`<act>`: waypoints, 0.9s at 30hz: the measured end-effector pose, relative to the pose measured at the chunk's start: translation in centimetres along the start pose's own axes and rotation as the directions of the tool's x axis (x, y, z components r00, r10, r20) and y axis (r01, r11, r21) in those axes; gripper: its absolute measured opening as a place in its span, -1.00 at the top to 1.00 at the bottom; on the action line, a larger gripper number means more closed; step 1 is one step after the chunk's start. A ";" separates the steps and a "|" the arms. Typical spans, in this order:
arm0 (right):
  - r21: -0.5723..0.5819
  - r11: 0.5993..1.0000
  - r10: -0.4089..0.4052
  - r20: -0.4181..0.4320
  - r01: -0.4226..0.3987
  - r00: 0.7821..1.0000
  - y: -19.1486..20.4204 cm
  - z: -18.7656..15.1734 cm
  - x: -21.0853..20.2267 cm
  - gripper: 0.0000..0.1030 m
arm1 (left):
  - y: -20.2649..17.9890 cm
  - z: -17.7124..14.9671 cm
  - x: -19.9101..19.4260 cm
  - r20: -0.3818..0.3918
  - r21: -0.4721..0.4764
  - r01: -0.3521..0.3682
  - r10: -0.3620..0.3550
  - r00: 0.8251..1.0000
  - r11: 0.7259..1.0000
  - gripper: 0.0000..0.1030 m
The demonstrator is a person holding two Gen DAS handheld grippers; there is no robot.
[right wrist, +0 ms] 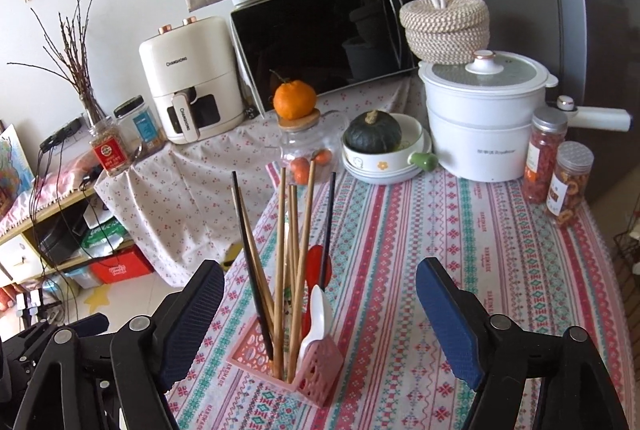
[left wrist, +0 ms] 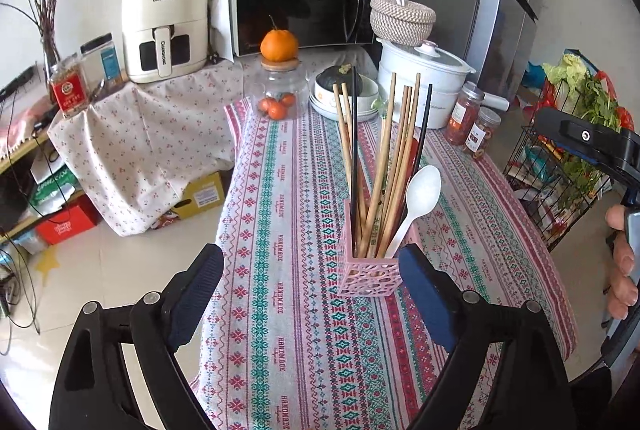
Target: Organize utensils
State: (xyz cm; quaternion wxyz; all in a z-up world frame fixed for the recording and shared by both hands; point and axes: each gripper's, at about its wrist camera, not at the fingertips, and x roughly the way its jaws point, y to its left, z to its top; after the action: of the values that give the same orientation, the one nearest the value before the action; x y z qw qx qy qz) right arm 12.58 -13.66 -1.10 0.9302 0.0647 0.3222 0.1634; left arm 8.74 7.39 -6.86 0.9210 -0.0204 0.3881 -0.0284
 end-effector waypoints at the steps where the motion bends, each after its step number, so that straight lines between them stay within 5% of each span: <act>1: -0.008 1.000 -0.021 0.008 0.021 1.000 -0.3 -0.2 -0.8 -0.74 | -0.3 -0.1 -0.6 0.012 0.001 -0.022 0.022 1.000 1.000 -0.84; 4: -0.021 0.996 -0.083 0.029 0.083 0.996 -1.3 -0.7 -3.5 -0.99 | -1.1 -0.5 -2.7 0.060 -0.008 -0.067 0.067 0.996 0.998 -0.96; 12: -0.025 0.969 -0.245 0.035 0.246 0.969 -3.1 -2.8 -8.4 -0.99 | -3.1 -1.3 -7.1 0.118 -0.021 -0.087 0.088 0.989 0.996 -1.00; 27: -0.047 0.956 -0.290 -0.015 0.289 0.957 -3.6 -4.8 -8.7 -0.99 | -5.2 -1.4 -7.8 0.137 -0.033 -0.070 0.074 0.988 0.997 -1.00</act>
State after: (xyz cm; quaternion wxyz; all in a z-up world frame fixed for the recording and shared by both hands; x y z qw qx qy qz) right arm 4.09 -20.02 -0.67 0.9418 -0.0056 0.3346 0.0332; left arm 2.09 2.70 -1.92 0.9456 -0.0209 0.3245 0.0118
